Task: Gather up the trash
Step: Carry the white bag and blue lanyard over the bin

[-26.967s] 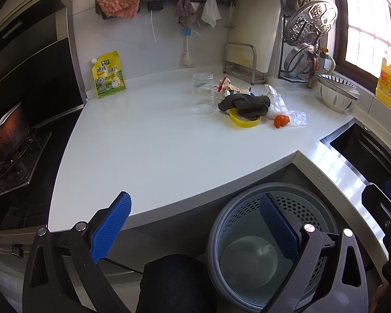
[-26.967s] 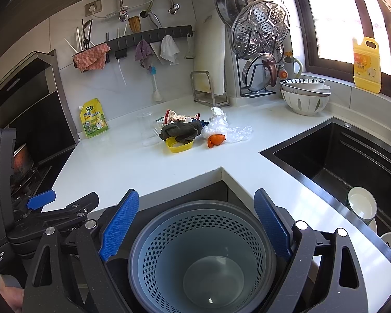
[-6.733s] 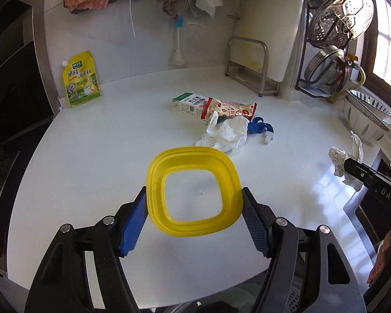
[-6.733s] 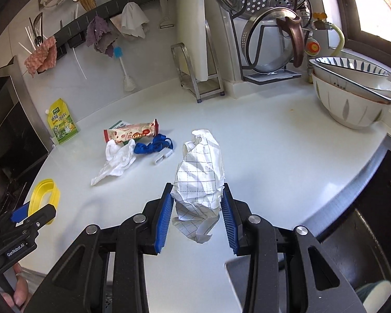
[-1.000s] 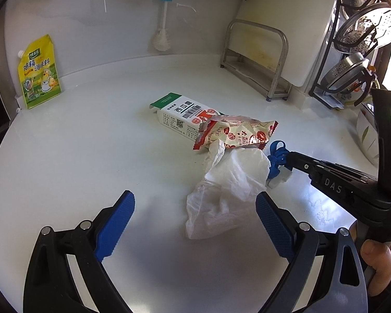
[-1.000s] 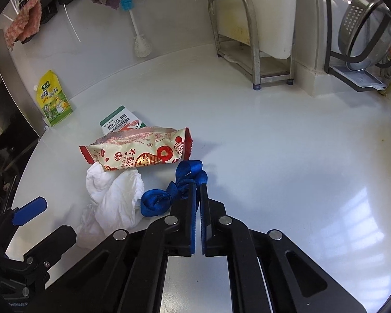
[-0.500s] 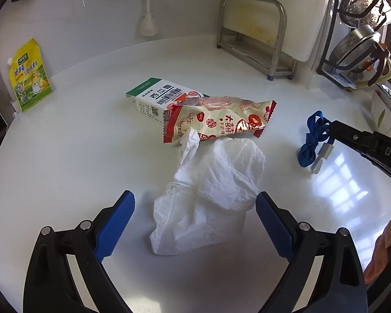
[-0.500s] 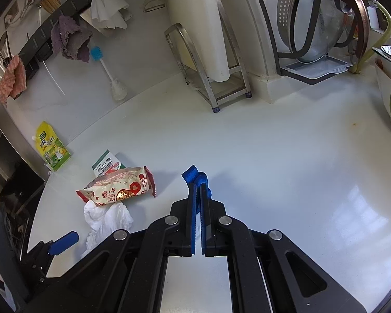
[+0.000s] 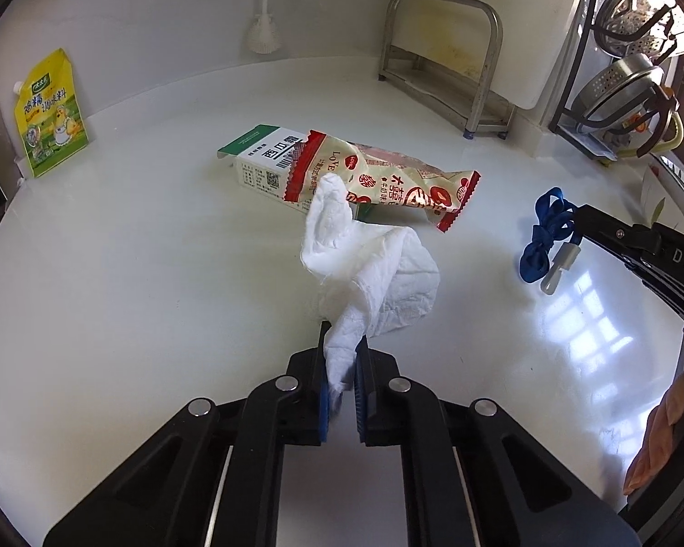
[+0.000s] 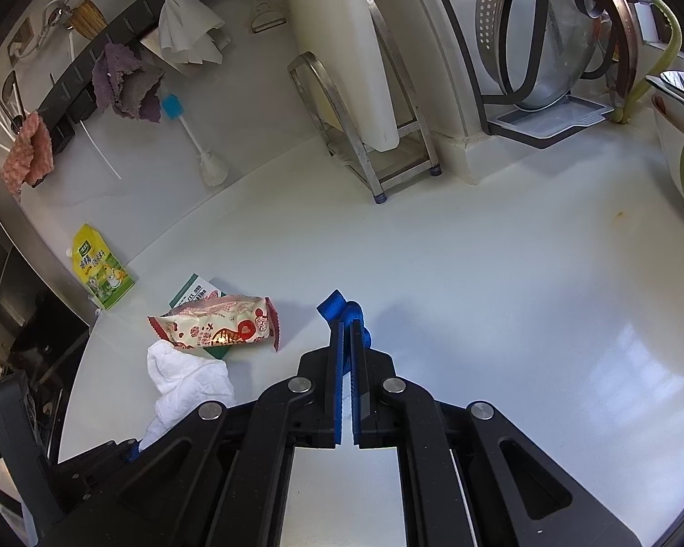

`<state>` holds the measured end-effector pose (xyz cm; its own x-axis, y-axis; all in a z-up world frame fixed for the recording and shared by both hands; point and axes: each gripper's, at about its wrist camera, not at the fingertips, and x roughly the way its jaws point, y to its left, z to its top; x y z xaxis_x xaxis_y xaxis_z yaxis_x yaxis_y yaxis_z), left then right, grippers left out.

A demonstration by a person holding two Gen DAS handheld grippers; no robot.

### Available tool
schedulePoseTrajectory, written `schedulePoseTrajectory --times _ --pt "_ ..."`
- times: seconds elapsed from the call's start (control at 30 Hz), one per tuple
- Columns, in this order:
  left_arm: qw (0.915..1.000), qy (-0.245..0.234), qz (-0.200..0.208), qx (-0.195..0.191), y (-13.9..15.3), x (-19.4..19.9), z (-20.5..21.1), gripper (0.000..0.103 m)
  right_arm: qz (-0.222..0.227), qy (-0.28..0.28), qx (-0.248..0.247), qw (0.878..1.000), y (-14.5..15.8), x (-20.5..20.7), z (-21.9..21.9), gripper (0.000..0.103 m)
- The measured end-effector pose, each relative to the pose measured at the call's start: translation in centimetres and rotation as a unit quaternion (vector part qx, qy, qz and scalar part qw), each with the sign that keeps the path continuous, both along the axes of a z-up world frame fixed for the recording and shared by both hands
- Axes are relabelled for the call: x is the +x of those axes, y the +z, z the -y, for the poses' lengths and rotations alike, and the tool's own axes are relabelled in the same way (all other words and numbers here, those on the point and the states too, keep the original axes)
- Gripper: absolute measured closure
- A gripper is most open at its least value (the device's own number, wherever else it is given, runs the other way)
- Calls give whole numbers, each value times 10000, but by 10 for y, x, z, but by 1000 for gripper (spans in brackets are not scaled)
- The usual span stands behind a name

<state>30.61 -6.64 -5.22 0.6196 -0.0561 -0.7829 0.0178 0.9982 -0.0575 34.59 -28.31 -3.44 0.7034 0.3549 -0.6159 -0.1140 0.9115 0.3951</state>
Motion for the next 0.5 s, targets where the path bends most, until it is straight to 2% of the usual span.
schedulePoseTrajectory --times 0.27,0.5 --pt "9986 -142 427 287 26 -31 2 95 -15 -51 -62 10000 -2 -21 -1 100" --pt "9967 -310 620 428 41 -69 0 95 211 -51 -312 9993 9 -66 -7 100"
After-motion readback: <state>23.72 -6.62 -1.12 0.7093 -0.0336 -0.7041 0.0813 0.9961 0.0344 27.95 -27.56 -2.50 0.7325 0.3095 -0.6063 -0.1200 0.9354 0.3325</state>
